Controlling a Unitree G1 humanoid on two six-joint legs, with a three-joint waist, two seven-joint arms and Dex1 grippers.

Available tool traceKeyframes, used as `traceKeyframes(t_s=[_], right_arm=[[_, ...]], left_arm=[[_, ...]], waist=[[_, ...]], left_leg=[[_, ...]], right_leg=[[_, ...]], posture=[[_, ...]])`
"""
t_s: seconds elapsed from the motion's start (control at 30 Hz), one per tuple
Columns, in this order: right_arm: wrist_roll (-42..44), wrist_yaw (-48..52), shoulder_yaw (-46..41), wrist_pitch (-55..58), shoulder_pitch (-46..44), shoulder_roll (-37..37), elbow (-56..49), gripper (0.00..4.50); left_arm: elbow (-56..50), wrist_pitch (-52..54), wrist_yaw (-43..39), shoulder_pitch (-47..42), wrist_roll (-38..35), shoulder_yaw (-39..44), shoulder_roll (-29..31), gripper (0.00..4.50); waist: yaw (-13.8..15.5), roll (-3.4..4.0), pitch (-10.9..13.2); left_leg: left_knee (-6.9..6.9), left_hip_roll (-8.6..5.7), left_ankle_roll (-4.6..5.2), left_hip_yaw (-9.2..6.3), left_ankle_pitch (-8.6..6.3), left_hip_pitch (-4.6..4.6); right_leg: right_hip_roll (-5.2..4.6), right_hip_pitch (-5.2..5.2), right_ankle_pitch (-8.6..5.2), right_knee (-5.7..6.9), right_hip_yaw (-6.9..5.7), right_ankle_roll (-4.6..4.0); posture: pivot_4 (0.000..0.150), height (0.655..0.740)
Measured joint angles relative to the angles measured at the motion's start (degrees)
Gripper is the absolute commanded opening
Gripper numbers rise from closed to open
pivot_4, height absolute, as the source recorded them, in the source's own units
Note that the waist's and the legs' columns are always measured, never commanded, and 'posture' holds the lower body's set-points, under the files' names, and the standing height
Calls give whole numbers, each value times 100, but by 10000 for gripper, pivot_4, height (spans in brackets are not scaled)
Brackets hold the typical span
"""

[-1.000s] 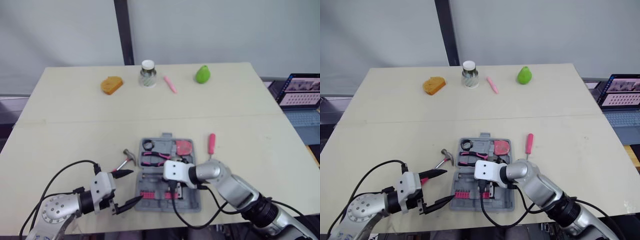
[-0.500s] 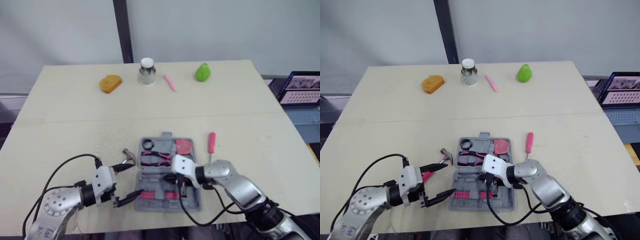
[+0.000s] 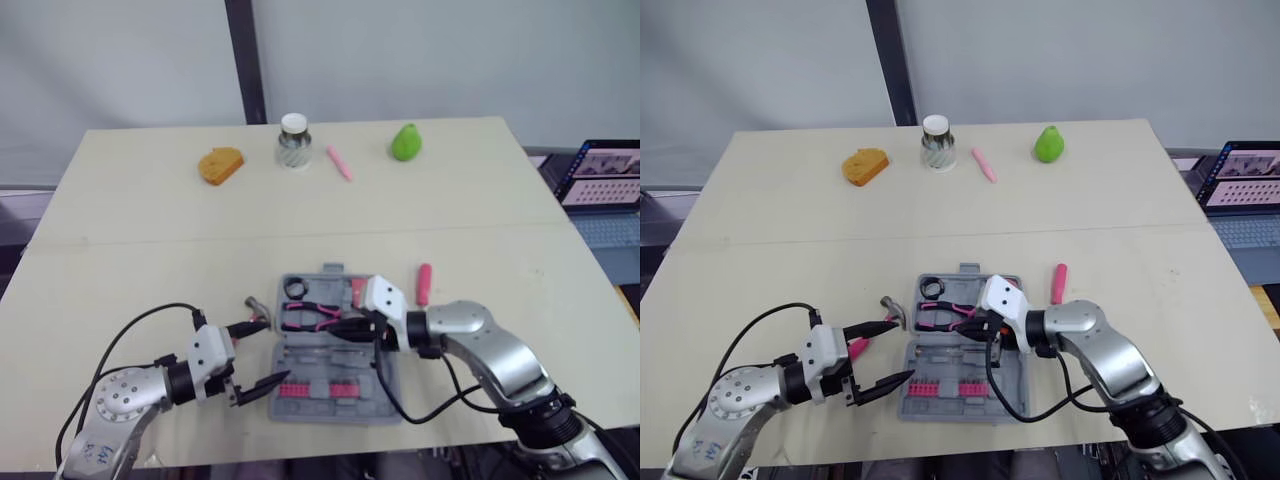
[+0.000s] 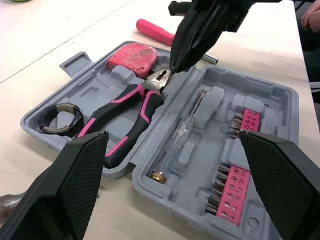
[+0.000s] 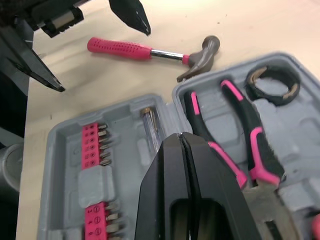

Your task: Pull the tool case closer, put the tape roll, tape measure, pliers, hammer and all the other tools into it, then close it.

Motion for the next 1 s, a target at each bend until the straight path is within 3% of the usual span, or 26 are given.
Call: traceKeyframes(t_s=[0.1, 0.27, 0.3, 0.37, 0.6, 0.73, 1.0], right_arm=[[531, -126, -853, 160, 393, -51, -294, 507], [1002, -86, -2938, 186, 1705, -1054, -166, 507], [993, -71, -3079, 141, 1810, -1130, -77, 2810], [986, 45, -3450, -91, 2116, -1358, 310, 8322], [807, 458, -4266, -834, 2540, -1987, 2051, 43273], [708, 608, -4293, -1235, 2554, -2110, 2688, 44299], [617, 664, -4291, -1781, 2328, -2109, 3207, 44299]], left_arm=[[103, 433, 81, -46, -255, 271, 57, 45000], [1170, 953, 77, -343, -578, 1280, 514, 45000], [1288, 969, 70, -386, -594, 1385, 564, 45000], [1719, 947, 2, -582, -592, 1566, 763, 45000], [3515, 229, -320, -694, -288, 2046, 1339, 45000], [4166, -173, -414, -776, -122, 2074, 1424, 45000], [4394, -388, -494, -748, 29, 2067, 1427, 45000]], waist=[[21, 0, 15], [135, 1, 25], [133, -3, 26], [132, -3, 27], [17, -10, 32], [-16, -28, 42], [-23, -40, 50]], left_leg=[[2, 0, 0, -3, 0, 0], [-1, -1, 1, 3, 0, 1], [-1, 0, 1, 3, 0, 2], [0, -1, 1, 11, 0, 6], [-14, 1, 1, 58, 0, 6], [-14, 3, 1, 84, 0, 6], [-13, 4, 1, 98, 0, 10]], right_leg=[[0, 3, 0, 0, 0, 0], [1, 1, 0, -3, 0, 0], [1, 1, 0, -3, 0, 0], [1, 1, 0, -2, 5, 0], [1, -43, 0, 22, 37, 0], [1, -66, 0, 38, 62, 1], [1, -76, 0, 48, 78, 1]], posture=[[1500, 7400], [1500, 7400], [1500, 7400], [1500, 7400], [1500, 7400], [1500, 7400], [1500, 7400]])
